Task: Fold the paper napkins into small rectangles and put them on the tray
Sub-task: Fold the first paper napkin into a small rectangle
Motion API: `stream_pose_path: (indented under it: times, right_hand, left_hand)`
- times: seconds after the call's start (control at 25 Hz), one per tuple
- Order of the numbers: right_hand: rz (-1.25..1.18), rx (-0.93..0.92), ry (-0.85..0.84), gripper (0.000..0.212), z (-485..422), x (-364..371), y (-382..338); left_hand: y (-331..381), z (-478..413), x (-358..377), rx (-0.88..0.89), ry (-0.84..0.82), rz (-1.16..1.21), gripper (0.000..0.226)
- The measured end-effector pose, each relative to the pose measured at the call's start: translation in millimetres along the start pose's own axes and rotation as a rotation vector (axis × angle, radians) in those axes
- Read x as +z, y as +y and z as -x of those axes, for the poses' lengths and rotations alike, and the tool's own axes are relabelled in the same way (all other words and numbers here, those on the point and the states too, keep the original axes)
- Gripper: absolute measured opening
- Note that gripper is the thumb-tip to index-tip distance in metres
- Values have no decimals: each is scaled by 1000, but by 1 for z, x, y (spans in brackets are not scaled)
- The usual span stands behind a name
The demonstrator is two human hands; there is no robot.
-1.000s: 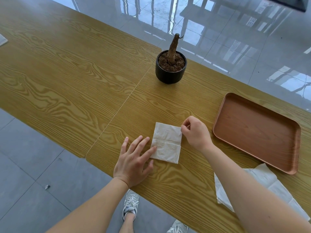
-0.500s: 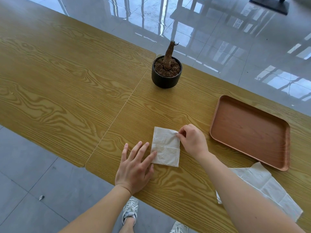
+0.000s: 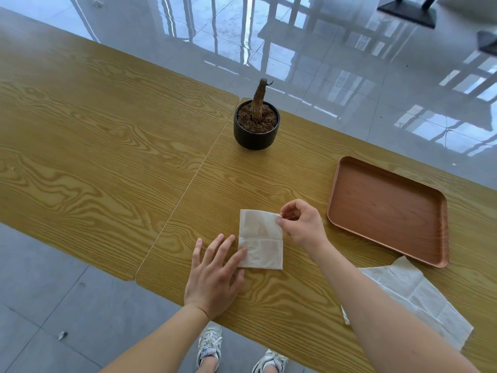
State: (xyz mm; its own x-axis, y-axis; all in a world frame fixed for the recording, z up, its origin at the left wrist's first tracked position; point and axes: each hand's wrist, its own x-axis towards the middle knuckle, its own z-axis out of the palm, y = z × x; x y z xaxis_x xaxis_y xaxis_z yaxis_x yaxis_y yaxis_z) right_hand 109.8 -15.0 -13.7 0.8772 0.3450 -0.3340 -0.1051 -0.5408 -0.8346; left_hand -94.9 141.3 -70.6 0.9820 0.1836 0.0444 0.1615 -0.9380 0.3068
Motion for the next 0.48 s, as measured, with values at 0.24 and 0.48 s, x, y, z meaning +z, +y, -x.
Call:
stream_pose_path:
  times: [0.24,0.48]
  right_hand:
    - [129,-146,-82,16,17,-9,2]
    - [274,-273,-93,16,42,-14,6]
  left_hand:
    - [19,-58,-38,-433,64,424,77]
    - [21,-81,-54,-283,67,399,15]
